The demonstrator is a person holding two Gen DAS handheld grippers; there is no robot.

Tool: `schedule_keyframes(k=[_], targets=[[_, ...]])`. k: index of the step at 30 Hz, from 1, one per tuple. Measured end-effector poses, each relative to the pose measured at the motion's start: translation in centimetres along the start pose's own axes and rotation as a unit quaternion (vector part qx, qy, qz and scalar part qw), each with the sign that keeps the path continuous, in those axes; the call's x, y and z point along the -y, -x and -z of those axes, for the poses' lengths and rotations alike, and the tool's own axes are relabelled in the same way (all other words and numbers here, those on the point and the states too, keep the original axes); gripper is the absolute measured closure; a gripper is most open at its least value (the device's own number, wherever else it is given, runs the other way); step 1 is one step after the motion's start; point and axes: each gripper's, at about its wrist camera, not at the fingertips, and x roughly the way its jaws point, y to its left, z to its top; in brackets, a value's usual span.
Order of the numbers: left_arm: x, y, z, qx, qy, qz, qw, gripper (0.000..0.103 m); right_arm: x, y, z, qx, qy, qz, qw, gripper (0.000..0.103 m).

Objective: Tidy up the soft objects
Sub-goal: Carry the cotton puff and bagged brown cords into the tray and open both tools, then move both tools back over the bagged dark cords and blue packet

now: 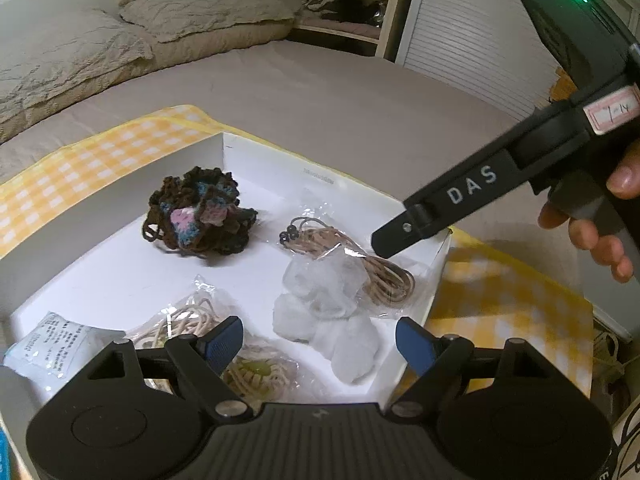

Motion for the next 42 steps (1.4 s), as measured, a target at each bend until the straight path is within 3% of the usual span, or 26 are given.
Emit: schedule_keyframes(k=[3, 17, 22, 32, 42], targets=[[0.0, 1.0, -0.2, 0.008, 0.007, -0.007, 0.9999, 0.008, 0.1, 0.6, 0.2, 0.007, 0.005, -0.004, 1.0, 0.037], [0.1, 6.4, -1.1, 0.031, 0.045, -0.065, 0.9963, 0.007, 1.0, 4.9, 1.2, 0.063, 0.011, -0.033, 0.997, 0.031], [-0.2, 8.3, -1.3, 0.045, 0.069, -0.086, 0.9929, 0.003, 0.9, 6.2, 1.7, 0.083, 0.02, -0.044, 0.995, 0.021], [-2.0, 11.9, -0.8, 0.063, 0.136, -0.134, 0.9797, 0.0, 0.3, 8.3, 2.5, 0.125, 0.049, -0.05, 0.99, 0.0], [-4.1, 15.4, 0.4, 0.086, 0.174, -0.178, 0.9647, 0.0, -1.2, 9.4, 3.3, 0.156, 0.088, -0.055, 0.982, 0.0]])
